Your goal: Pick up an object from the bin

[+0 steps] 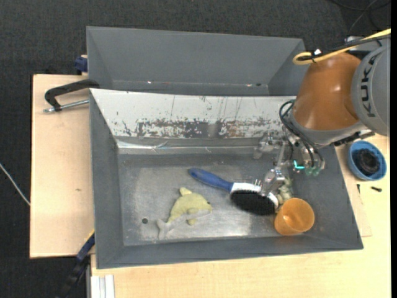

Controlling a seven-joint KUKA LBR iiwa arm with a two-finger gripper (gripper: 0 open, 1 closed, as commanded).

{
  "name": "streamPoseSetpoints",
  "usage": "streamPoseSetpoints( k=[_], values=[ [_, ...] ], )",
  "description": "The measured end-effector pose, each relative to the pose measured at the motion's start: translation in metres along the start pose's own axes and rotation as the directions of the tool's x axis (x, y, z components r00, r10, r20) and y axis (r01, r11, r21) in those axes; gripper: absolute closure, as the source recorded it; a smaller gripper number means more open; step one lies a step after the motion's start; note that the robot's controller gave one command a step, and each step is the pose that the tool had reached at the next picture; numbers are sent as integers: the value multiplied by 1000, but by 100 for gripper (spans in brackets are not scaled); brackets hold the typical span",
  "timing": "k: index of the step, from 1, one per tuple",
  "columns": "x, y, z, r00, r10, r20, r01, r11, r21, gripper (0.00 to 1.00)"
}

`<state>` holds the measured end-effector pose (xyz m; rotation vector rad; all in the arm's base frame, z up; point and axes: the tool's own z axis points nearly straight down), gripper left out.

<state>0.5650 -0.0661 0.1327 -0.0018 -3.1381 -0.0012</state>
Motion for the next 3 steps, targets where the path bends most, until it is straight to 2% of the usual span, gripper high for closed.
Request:
streamPoseSetpoints(
  k=[1,2,3],
  values=[
    [56,21,61,988,-151,13,151,988,3,0],
    [54,22,60,988,-153,17,153,988,3,100],
    [40,2,-90,992,-126,16,125,992,4,100]
  ],
)
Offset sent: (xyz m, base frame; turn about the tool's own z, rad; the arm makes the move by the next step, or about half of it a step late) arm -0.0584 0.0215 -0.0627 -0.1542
